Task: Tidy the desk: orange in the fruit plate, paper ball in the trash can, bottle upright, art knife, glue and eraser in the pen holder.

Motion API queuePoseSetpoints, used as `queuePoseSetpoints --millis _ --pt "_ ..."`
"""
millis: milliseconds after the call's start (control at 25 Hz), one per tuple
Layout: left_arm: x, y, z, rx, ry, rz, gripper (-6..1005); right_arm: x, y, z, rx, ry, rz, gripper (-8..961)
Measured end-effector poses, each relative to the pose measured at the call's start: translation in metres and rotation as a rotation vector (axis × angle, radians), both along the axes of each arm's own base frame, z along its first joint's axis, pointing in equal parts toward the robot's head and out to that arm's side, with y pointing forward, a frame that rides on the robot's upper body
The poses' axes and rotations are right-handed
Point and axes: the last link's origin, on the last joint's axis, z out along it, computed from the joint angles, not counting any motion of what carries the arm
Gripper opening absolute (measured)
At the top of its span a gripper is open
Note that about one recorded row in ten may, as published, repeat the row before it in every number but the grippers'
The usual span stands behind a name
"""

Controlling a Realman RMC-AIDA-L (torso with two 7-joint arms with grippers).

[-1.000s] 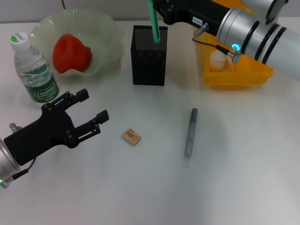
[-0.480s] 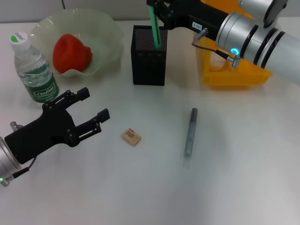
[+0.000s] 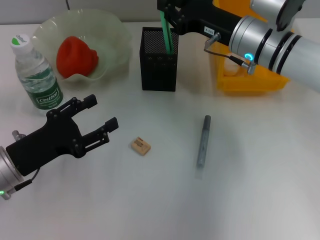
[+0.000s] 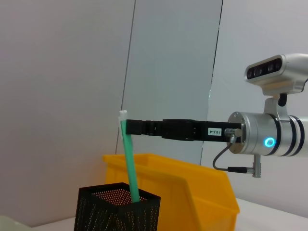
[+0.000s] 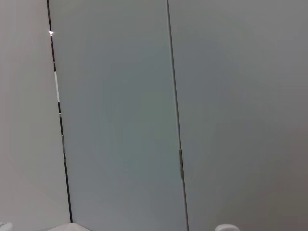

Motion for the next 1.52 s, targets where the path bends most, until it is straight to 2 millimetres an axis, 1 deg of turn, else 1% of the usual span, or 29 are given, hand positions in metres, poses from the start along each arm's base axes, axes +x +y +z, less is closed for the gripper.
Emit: queuePoseSetpoints --millis 320,720,1040,1520 --pt "0.0002 -0.0009 0.0 -0.001 -0.003 -0.002 801 0.0037 0.0028 -0.0043 -0.007 -0.025 -0.042 160" --pt "0.0012 0.0 0.0001 -0.003 -0.006 -0.004 800 0.0052 0.0009 -0.0071 -0.015 -0.028 -0.049 160" --pt "0.0049 0.0041 0.0011 -0.015 -0.02 -0.008 800 0.0068 0.0014 -0.0073 -0.013 -0.033 -0.058 160" --pt "0.006 0.0063 0.0023 -0.017 -0.03 -0.003 800 0.0034 0.004 -0.0073 -0.014 -0.04 -0.055 161"
